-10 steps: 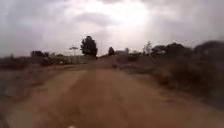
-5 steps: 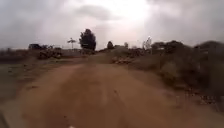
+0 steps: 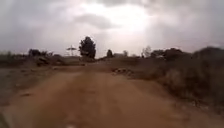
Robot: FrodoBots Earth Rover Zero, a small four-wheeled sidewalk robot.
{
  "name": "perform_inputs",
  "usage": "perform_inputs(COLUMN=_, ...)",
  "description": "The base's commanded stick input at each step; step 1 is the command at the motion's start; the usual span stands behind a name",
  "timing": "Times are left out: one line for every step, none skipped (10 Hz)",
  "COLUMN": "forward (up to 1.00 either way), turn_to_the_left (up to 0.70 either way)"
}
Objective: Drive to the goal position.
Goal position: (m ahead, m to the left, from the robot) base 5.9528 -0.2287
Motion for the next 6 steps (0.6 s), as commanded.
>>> perform_inputs(forward=0.50, turn_to_the_left=0.00)
perform_inputs(forward=0.50, turn_to_the_left=0.00)
perform_inputs(forward=0.50, turn_to_the_left=0.00)
perform_inputs(forward=0.50, turn_to_the_left=0.00)
perform_inputs(forward=0.50, turn_to_the_left=0.00)
perform_inputs(forward=0.50, turn_to_the_left=0.00)
